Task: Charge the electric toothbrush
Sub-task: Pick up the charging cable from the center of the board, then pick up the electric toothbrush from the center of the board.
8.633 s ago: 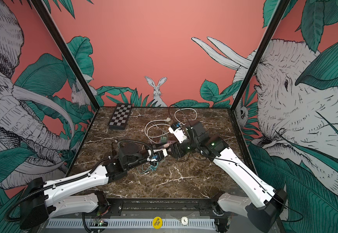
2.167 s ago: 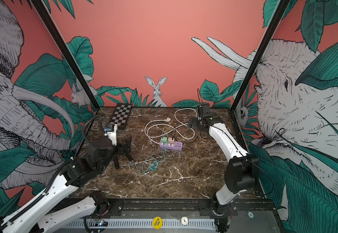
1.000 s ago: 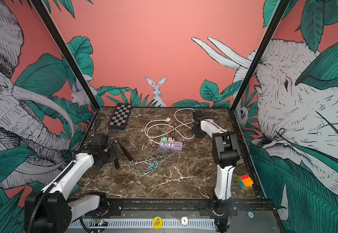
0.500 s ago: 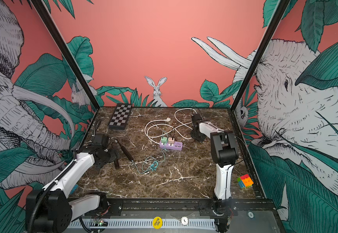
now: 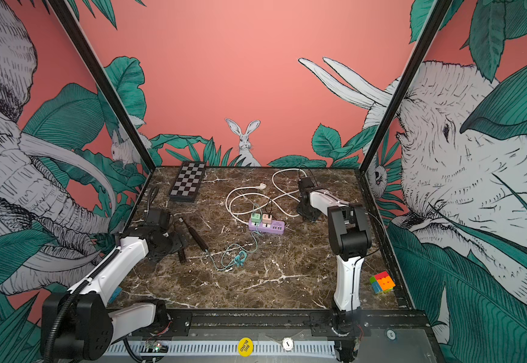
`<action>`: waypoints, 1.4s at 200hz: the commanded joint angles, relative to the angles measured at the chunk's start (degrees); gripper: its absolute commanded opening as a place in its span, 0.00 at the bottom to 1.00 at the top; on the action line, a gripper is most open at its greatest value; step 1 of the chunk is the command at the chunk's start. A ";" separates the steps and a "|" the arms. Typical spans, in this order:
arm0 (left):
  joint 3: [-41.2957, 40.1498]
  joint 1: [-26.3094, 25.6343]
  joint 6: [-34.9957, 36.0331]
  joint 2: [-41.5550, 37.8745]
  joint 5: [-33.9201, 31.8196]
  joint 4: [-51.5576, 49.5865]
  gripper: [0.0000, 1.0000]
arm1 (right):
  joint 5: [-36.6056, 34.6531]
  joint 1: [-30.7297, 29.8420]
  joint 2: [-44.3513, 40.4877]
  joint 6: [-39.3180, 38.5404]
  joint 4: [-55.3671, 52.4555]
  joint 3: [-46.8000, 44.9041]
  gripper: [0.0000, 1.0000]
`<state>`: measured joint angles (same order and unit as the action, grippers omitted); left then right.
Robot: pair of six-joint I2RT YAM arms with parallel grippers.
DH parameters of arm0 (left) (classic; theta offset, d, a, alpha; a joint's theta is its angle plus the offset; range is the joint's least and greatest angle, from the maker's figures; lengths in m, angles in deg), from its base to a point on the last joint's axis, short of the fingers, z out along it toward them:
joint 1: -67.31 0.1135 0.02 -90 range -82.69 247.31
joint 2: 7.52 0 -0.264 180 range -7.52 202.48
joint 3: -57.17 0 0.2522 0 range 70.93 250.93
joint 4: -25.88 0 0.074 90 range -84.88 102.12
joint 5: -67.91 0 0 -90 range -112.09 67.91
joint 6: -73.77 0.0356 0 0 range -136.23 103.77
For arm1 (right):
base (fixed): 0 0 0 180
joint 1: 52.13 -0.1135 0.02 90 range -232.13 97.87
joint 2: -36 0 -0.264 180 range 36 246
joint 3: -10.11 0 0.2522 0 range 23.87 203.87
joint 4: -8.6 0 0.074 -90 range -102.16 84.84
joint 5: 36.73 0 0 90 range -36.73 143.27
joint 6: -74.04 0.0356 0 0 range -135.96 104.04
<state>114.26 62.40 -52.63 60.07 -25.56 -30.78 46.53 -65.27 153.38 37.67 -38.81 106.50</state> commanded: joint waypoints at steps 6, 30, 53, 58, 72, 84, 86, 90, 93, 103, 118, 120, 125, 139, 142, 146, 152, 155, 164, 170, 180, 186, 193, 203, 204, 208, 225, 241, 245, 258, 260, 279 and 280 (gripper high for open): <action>-0.70 0.42 0.16 0.05 -0.57 -0.28 0.99 | 1.20 -0.48 1.23 0.60 -0.50 -0.80 0.06; -0.88 0.51 0.10 -0.05 -0.50 -0.44 0.99 | 1.42 -0.52 0.90 0.62 -0.45 -0.99 0.00; -0.98 0.65 0.07 -0.04 -0.49 -0.60 0.99 | 2.40 -0.54 -1.10 -0.86 -0.42 -0.85 0.00; -0.97 0.65 0.10 0.01 -0.65 -0.70 0.99 | 2.60 -0.59 -1.96 -1.62 -0.37 -0.74 0.00; -0.73 0.74 0.02 0.49 -1.16 -1.33 0.99 | 2.02 -1.05 -5.35 -3.77 0.11 -0.93 0.00; 0.01 0.84 0.06 1.45 -1.55 -2.56 0.99 | 1.10 -1.44 -8.61 -6.60 0.83 -1.26 0.00; 0.13 0.86 0.05 1.59 -1.66 -2.66 0.99 | 0.76 -1.55 -9.27 -6.98 0.62 -1.20 0.00; 0.38 0.82 -0.11 2.02 -1.85 -3.18 0.99 | 0.38 -1.57 -10.46 -7.87 0.29 -1.23 0.00; 0.53 0.91 -0.23 2.30 -1.88 -3.58 0.99 | 0.33 -1.55 -11.44 -8.78 0.34 -1.31 0.00; 0.95 1.01 -0.41 3.26 -1.92 -4.45 0.99 | -0.79 -1.88 -14.64 -11.33 1.02 -2.21 0.00; 1.57 1.13 -1.01 4.30 -2.33 -6.09 0.99 | -1.97 -2.50 -19.62 -15.70 1.61 -3.44 0.00; 1.62 1.19 -1.03 4.30 -2.40 -6.18 0.99 | -2.20 -2.68 -20.24 -16.42 1.64 -3.62 0.00; 1.58 1.28 -1.07 4.39 -2.43 -6.55 0.99 | -2.98 -2.98 -21.78 -17.99 1.38 -3.80 0.00; 0.80 1.44 -1.29 3.88 -2.45 -6.27 0.99 | -3.94 -4.09 -26.68 -22.30 1.51 -4.75 0.00; 0.53 1.42 -1.44 3.69 -2.46 -6.16 0.99 | -4.43 -4.39 -28.04 -22.99 1.81 -5.16 0.00; 0.16 1.47 -1.74 3.46 -2.39 -6.02 0.99 | -5.42 -4.68 -29.50 -23.83 1.85 -5.56 0.00; -0.24 1.48 -2.14 3.26 -2.19 -5.97 0.98 | -6.44 -5.11 -31.69 -25.17 2.09 -6.36 0.00; -0.41 1.48 -2.35 3.17 -2.17 -6.00 0.98 | -6.75 -5.40 -32.95 -26.03 2.65 -6.84 0.00; -0.95 1.50 -3.10 3.11 -2.40 -6.06 0.96 | -8.16 -6.19 -36.58 -28.42 4.44 -9.58 0.00; -1.49 1.48 -3.48 3.20 -2.53 -5.79 0.95 | -9.16 -6.51 -39.05 -29.25 4.88 -10.38 0.00; -2.29 1.48 -4.01 3.46 -3.02 -4.99 0.94 | -8.57 -6.63 -42.78 -30.92 6.85 -11.84 0.00; -2.80 1.48 -4.39 3.86 -3.66 -4.52 0.94 | -8.25 -6.70 -44.90 -31.35 7.63 -12.65 0.00; -3.23 1.49 -4.68 4.20 -4.21 -3.77 0.93 | -7.56 -6.90 -46.91 -32.30 8.61 -13.18 0.00; -3.60 1.48 -4.87 5.14 -4.56 -2.30 0.92 | -5.13 -7.45 -49.05 -34.31 10.21 -13.78 0.00; -3.65 1.48 -4.89 5.25 -4.59 -2.16 0.92 | -4.82 -7.52 -49.20 -34.43 10.24 -13.75 0.00; -3.62 1.48 -5.19 5.72 -4.68 -1.83 0.91 | -3.93 -7.73 -49.75 -34.86 10.22 -13.53 0.00; -3.30 1.52 -5.95 7.40 -3.62 0.39 0.89 | 0.07 -8.65 -51.01 -35.43 10.31 -12.79 0.00; -3.62 1.48 -6.10 7.82 -2.88 3.14 0.85 | 1.40 -10.01 -52.11 -36.25 10.64 -12.65 0.00; -3.81 1.48 -6.00 7.84 -2.70 3.71 0.85 | 1.71 -10.32 -52.48 -36.52 10.62 -12.48 0.00; -4.25 1.48 -6.72 7.86 -3.36 4.94 0.85 | 1.21 -11.39 -54.01 -37.37 11.30 -12.74 0.00; -4.29 1.48 -6.79 7.90 -3.38 5.26 0.85 | 1.43 -11.49 -54.30 -37.52 11.43 -12.86 0.00; -5.48 1.48 -7.76 8.22 -2.36 8.20 0.83 | 2.68 -12.12 -56.25 -38.29 12.64 -13.78 0.00; -5.51 1.48 -7.78 8.28 -2.31 8.41 0.83 | 2.82 -12.10 -56.32 -38.31 12.73 -13.79 0.00</action>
<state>110.35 63.60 -58.05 68.22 -28.11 -26.40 47.05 -76.49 100.10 1.80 -30.00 93.17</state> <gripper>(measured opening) 0.838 0.048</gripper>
